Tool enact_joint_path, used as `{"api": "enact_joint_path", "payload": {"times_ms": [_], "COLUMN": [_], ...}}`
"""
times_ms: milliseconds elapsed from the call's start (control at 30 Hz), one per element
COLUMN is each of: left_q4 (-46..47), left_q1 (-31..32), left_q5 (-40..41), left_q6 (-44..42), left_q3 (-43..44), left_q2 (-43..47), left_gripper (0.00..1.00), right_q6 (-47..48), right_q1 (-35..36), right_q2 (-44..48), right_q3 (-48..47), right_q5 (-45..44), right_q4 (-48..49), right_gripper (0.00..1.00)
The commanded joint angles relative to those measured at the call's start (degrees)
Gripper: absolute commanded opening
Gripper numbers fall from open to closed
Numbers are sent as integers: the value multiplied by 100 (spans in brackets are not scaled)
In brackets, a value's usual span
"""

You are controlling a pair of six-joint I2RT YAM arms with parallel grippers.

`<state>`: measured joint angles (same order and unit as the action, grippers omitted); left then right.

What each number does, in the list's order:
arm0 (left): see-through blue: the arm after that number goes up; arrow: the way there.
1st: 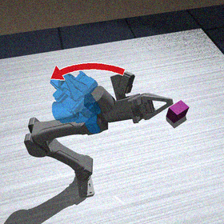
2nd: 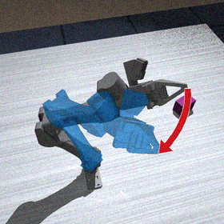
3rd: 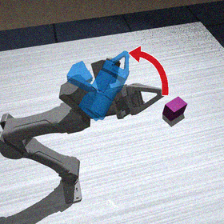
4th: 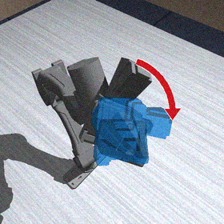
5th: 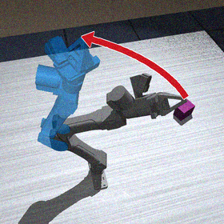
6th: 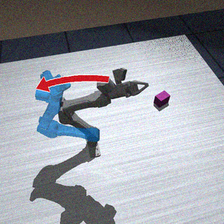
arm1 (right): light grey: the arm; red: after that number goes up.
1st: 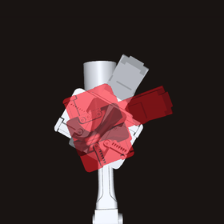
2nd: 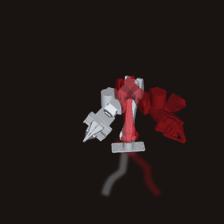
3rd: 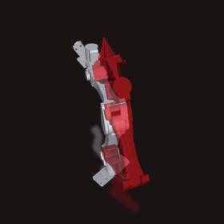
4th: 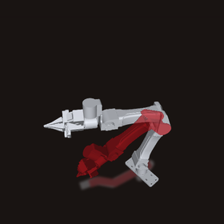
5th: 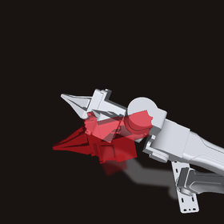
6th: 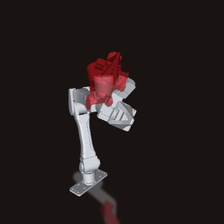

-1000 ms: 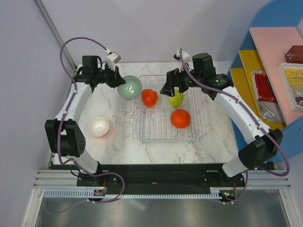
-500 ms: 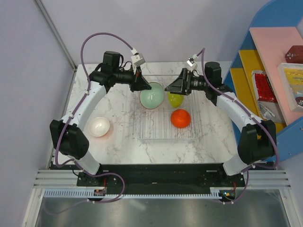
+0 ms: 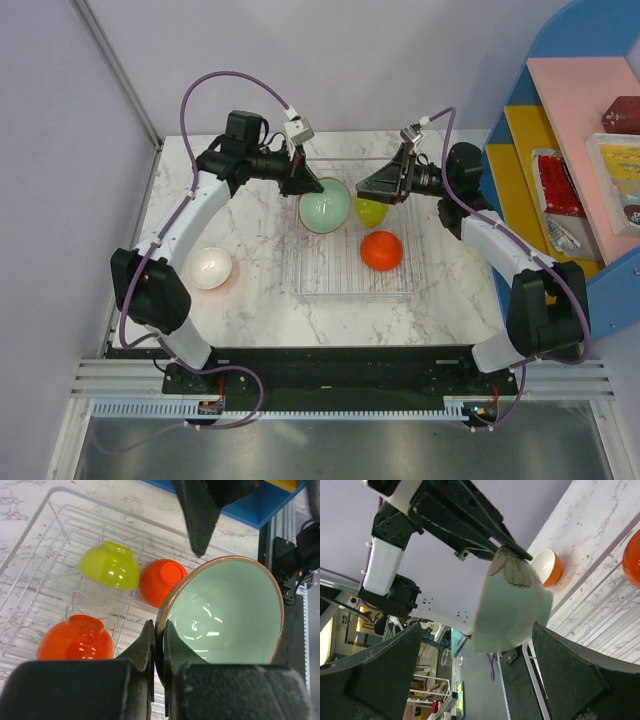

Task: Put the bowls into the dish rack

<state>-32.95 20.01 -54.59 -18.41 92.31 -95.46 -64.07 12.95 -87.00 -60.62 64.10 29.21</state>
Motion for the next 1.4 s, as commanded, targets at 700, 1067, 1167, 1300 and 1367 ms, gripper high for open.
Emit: {"api": "enact_joint_path", "payload": {"times_ms": [700, 1067, 1167, 1300, 1367], "left_q4": [377, 439, 438, 447, 438], "left_q1": [354, 433, 434, 442, 442], "left_q5": [-78, 106, 141, 141, 159], "left_q6": [154, 119, 84, 75, 75], "left_q3": [498, 560, 551, 551, 560], "left_q2": [203, 186, 186, 168, 186], "left_gripper": [2, 2, 2, 2, 2], "right_q6": [554, 668, 817, 1046, 1055], "right_q1": [155, 348, 401, 445, 480], "right_q2": [-89, -115, -80, -98, -98], "right_q3": [15, 50, -2, -99, -117], "right_q5": [-2, 42, 112, 173, 209], "right_q4": [-293, -451, -644, -952, -952], "right_gripper": [98, 98, 98, 98, 97]}}
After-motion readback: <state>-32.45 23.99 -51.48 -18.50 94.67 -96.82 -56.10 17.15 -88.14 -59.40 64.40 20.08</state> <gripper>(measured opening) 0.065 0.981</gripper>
